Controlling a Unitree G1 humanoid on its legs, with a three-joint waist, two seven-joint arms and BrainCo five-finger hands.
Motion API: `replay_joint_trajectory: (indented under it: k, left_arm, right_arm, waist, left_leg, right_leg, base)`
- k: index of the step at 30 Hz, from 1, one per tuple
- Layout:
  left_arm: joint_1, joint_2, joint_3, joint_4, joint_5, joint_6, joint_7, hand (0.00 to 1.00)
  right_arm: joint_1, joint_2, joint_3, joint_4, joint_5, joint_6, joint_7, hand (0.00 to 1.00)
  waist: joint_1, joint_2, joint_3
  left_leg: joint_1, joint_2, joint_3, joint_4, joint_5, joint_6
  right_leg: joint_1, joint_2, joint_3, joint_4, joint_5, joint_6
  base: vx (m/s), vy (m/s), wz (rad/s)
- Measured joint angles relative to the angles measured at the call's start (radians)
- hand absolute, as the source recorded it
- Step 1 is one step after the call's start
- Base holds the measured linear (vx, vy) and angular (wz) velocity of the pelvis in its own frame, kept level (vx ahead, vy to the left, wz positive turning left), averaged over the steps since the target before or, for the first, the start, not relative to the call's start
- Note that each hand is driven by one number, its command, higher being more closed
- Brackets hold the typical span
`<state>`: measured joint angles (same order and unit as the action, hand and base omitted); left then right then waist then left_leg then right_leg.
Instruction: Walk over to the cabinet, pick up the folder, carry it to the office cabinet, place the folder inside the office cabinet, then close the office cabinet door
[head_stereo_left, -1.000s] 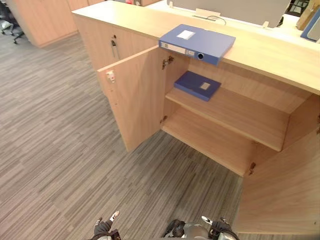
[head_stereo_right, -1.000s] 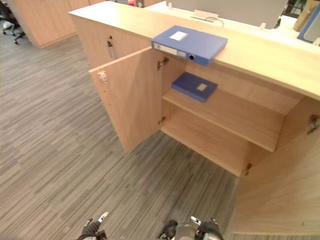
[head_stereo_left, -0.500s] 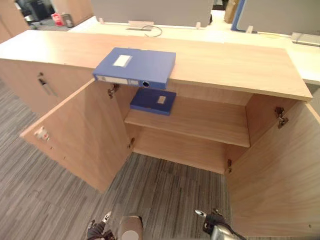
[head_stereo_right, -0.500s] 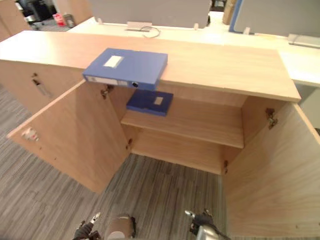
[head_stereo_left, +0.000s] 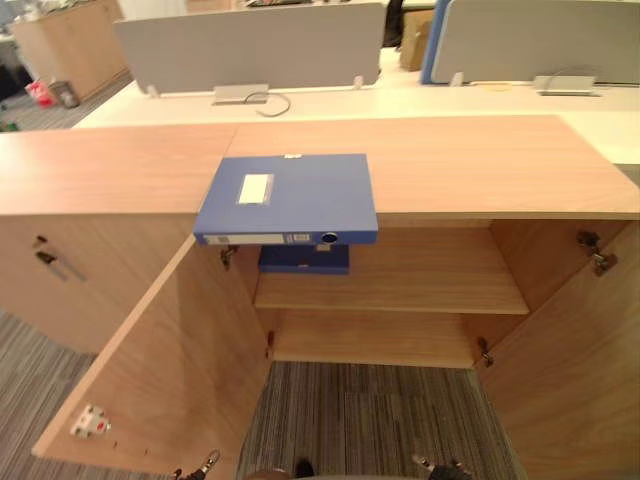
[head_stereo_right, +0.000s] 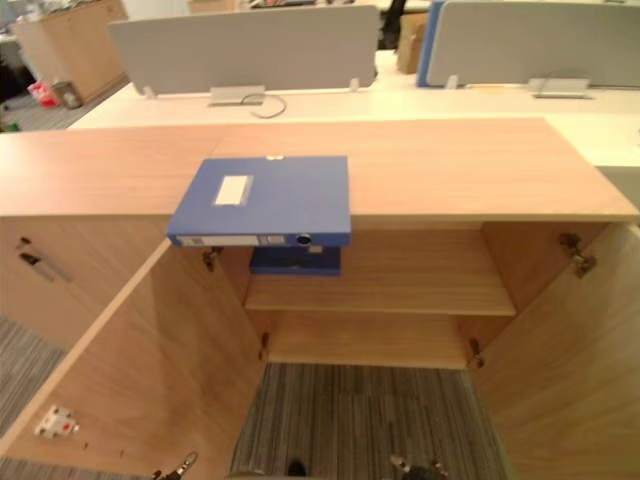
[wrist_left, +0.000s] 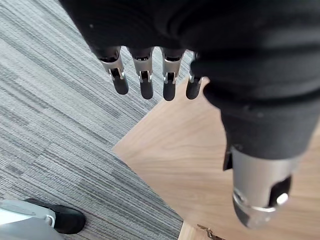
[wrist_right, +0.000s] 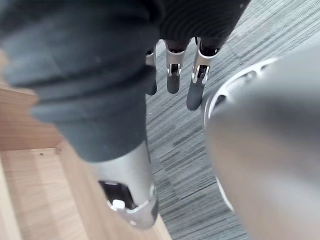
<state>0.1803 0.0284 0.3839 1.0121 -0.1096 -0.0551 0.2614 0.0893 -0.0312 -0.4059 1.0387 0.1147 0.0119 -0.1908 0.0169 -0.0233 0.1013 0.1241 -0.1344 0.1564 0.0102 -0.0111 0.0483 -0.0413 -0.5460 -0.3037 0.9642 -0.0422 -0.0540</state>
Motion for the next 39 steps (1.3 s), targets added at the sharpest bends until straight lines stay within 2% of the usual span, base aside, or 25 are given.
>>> replay_joint_trajectory:
  k: [1, 3, 4, 5, 6, 7, 8, 10, 13, 15, 16, 18, 19, 22, 23, 27, 28, 30, 32, 36, 37, 39]
  left_arm:
    - [-0.001, 0.0, -0.001, -0.001, 0.001, 0.001, -0.001, 0.0]
    - [0.0, 0.001, -0.011, -0.002, 0.019, 0.002, -0.002, 0.0]
    - [-0.007, 0.005, -0.029, -0.005, 0.033, 0.001, -0.001, 0.0]
    - [-0.007, 0.014, -0.051, -0.005, 0.047, -0.001, -0.001, 0.0]
    - [-0.009, 0.021, -0.062, -0.004, 0.07, 0.0, -0.003, 0.0]
    - [-0.015, 0.033, -0.088, -0.002, 0.105, -0.002, -0.003, 0.0]
    - [-0.018, 0.017, -0.108, -0.009, 0.134, -0.004, -0.002, 0.0]
    - [-0.007, 0.004, -0.106, -0.026, 0.158, -0.007, -0.003, 0.0]
    - [0.001, 0.004, -0.108, -0.03, 0.155, -0.01, -0.024, 0.0]
    - [0.003, 0.01, -0.11, -0.01, 0.1, -0.01, -0.06, 0.0]
    - [0.002, 0.013, -0.111, 0.001, 0.079, -0.01, -0.067, 0.0]
    - [0.008, 0.023, -0.126, 0.018, -0.042, -0.008, -0.116, 0.0]
    - [0.01, 0.024, -0.13, 0.017, -0.058, -0.008, -0.121, 0.0]
    - [0.031, 0.018, -0.144, -0.029, -0.244, -0.007, -0.143, 0.0]
    - [0.058, 0.009, -0.164, -0.104, -0.345, -0.008, -0.151, 0.0]
    - [0.125, -0.03, -0.221, -0.367, -0.596, -0.016, -0.181, 0.0]
    - [0.155, -0.05, -0.243, -0.483, -0.693, -0.021, -0.189, 0.0]
    - [0.18, -0.07, -0.269, -0.61, -0.779, -0.028, -0.196, 0.0]
    - [0.224, -0.082, -0.33, -0.824, -0.794, -0.06, -0.184, 0.0]
    - [0.238, -0.092, -0.368, -1.062, -0.747, -0.084, -0.159, 0.0]
    - [0.239, -0.092, -0.37, -1.116, -0.72, -0.088, -0.153, 0.0]
    - [0.239, -0.093, -0.371, -1.234, -0.587, -0.1, -0.131, 0.0]
  right_arm:
    - [0.0, 0.0, 0.008, -0.004, 0.0, -0.001, 0.001, 0.0]
    - [0.0, 0.014, 0.017, -0.025, 0.001, -0.005, 0.001, 0.0]
    - [-0.002, 0.023, 0.035, -0.024, 0.002, -0.009, -0.001, 0.0]
    - [-0.002, 0.038, 0.039, -0.023, 0.015, -0.007, -0.002, 0.0]
    - [0.0, 0.048, 0.044, -0.023, 0.021, -0.007, -0.006, 0.0]
    - [0.002, 0.058, 0.045, -0.02, 0.023, -0.008, -0.01, 0.0]
    - [0.005, 0.045, 0.045, -0.021, 0.021, -0.006, -0.013, 0.0]
    - [0.003, 0.035, 0.074, -0.024, 0.016, -0.001, -0.019, 0.0]
    - [0.0, 0.029, 0.118, -0.022, -0.021, 0.011, -0.018, 0.0]
    - [-0.001, 0.03, 0.123, -0.015, -0.02, 0.017, -0.013, 0.0]
    - [-0.003, 0.03, 0.123, -0.011, -0.02, 0.018, -0.011, 0.0]
    - [-0.019, 0.027, 0.123, 0.021, -0.018, 0.022, -0.001, 0.0]
    - [-0.021, 0.027, 0.123, 0.023, -0.018, 0.023, 0.001, 0.0]
    - [-0.024, 0.027, 0.128, 0.034, -0.018, 0.024, 0.018, 0.0]
    - [-0.024, 0.028, 0.14, 0.038, -0.018, 0.025, 0.025, 0.0]
    - [-0.022, 0.031, 0.175, 0.044, -0.018, 0.026, 0.044, 0.0]
    - [-0.021, 0.033, 0.197, 0.044, -0.02, 0.026, 0.052, 0.0]
    - [-0.014, 0.032, 0.209, 0.044, -0.022, 0.028, 0.057, 0.0]
    - [-0.006, 0.032, 0.212, 0.037, -0.024, 0.035, 0.059, 0.0]
    - [-0.001, 0.033, 0.213, 0.029, -0.057, 0.043, 0.059, 0.0]
    - [0.001, 0.033, 0.213, 0.028, -0.057, 0.043, 0.058, 0.0]
    - [0.009, 0.032, 0.234, 0.021, -0.057, 0.043, 0.051, 0.0]
  waist:
    - [0.0, 0.001, -0.001]
    - [-0.005, 0.005, 0.0]
    - [-0.008, 0.007, 0.002]
    - [-0.011, 0.007, 0.001]
    - [-0.016, 0.001, 0.001]
    - [-0.02, -0.017, 0.001]
    - [-0.017, 0.013, -0.005]
    - [-0.011, 0.028, -0.01]
    - [0.0, 0.026, -0.024]
    - [0.006, 0.024, -0.044]
    - [0.005, 0.024, -0.047]
    - [0.006, 0.019, -0.06]
    - [0.007, 0.018, -0.06]
    - [0.021, 0.01, -0.064]
    - [0.021, 0.005, -0.063]
    - [0.033, -0.015, -0.057]
    - [0.033, -0.022, -0.051]
    - [0.035, -0.026, -0.047]
    - [0.044, -0.027, -0.04]
    - [0.062, -0.026, -0.033]
    - [0.069, -0.028, -0.03]
    - [0.086, -0.03, -0.026]
  left_leg:
    - [0.014, 0.003, 0.003, -0.008, -0.003, 0.002]
    - [0.023, 0.016, 0.012, -0.015, -0.005, -0.001]
    - [0.025, 0.03, 0.01, -0.017, -0.004, -0.003]
    - [0.025, 0.044, 0.004, -0.012, -0.001, -0.007]
    - [0.023, 0.048, -0.007, -0.003, -0.005, -0.013]
    - [0.037, 0.044, -0.031, -0.004, -0.012, -0.024]
    - [0.034, 0.071, -0.034, -0.007, -0.013, -0.036]
    - [0.035, 0.103, -0.034, -0.005, -0.024, -0.057]
    - [0.03, 0.153, -0.036, -0.008, -0.035, -0.08]
    - [0.031, 0.173, -0.039, -0.027, -0.035, -0.088]
    - [0.035, 0.175, -0.042, -0.032, -0.035, -0.089]
    - [0.039, 0.173, -0.057, -0.04, -0.034, -0.089]
    - [0.04, 0.172, -0.059, -0.041, -0.035, -0.089]
    - [0.055, 0.163, -0.073, -0.041, -0.035, -0.088]
    - [0.053, 0.155, -0.092, -0.039, -0.035, -0.088]
    - [0.037, 0.141, -0.121, -0.037, -0.033, -0.079]
    - [0.032, 0.133, -0.134, -0.036, -0.029, -0.073]
    - [0.027, 0.124, -0.15, -0.036, -0.023, -0.064]
    - [0.018, 0.114, -0.162, -0.036, -0.016, -0.054]
    - [0.014, 0.107, -0.177, -0.036, -0.011, -0.053]
    - [0.014, 0.107, -0.18, -0.035, -0.013, -0.055]
    - [0.002, 0.108, -0.181, -0.018, -0.024, -0.048]
  right_leg:
    - [-0.02, 0.012, 0.001, 0.014, -0.015, 0.022]
    - [-0.068, 0.071, 0.008, -0.039, -0.101, 0.068]
    - [-0.079, 0.13, 0.018, -0.141, -0.15, 0.109]
    - [-0.059, 0.201, 0.05, -0.297, -0.172, 0.143]
    - [-0.031, 0.241, 0.073, -0.425, -0.166, 0.144]
    - [0.016, 0.255, 0.054, -0.558, -0.157, 0.155]
    - [0.04, 0.287, 0.035, -0.608, -0.141, 0.148]
    - [0.067, 0.324, 0.02, -0.659, -0.13, 0.139]
    - [0.118, 0.396, 0.002, -0.785, -0.084, 0.123]
    - [0.159, 0.432, -0.012, -0.875, -0.048, 0.123]
    - [0.17, 0.437, -0.015, -0.888, -0.043, 0.123]
    - [0.191, 0.441, -0.022, -0.915, -0.037, 0.127]
    - [0.195, 0.44, -0.023, -0.918, -0.036, 0.128]
    - [0.225, 0.435, -0.026, -0.942, -0.021, 0.131]
    - [0.235, 0.428, -0.037, -0.953, -0.02, 0.131]
    - [0.234, 0.414, -0.056, -0.954, -0.014, 0.136]
    - [0.233, 0.407, -0.067, -0.953, -0.012, 0.139]
    - [0.234, 0.4, -0.079, -0.951, -0.01, 0.142]
    - [0.234, 0.388, -0.089, -0.946, -0.008, 0.145]
    - [0.235, 0.377, -0.105, -0.93, -0.009, 0.146]
    - [0.235, 0.376, -0.105, -0.925, -0.009, 0.146]
    - [0.233, 0.376, -0.107, -0.922, -0.009, 0.146]
  base:
    - [0.06, 0.117, -0.17]
    - [0.07, 0.039, -0.07]
    - [0.1, -0.081, 0.05]
    - [0.11, -0.112, 0.17]
    - [0.12, -0.162, 0.34]
    - [0.14, -0.183, 0.35]
    - [0.15, -0.181, 0.24]
    - [0.14, -0.179, 0.0]
    - [0.1, -0.178, -0.05]
    - [0.1, -0.113, 0.0]
    - [0.12, -0.061, 0.11]
    - [0.1, -0.011, 0.17]
    - [0.05, 0.014, 0.16]
    - [0.02, 0.043, 0.12]
    - [-0.01, 0.028, 0.24]
    - [-0.07, 0.055, 0.24]
    - [-0.09, 0.052, 0.19]
    - [-0.09, 0.038, 0.23]
    - [-0.12, 0.044, 0.17]
    - [-0.1, 0.013, 0.16]
    - [-0.06, -0.002, 0.04]
    - [-0.06, -0.014, 0.04]
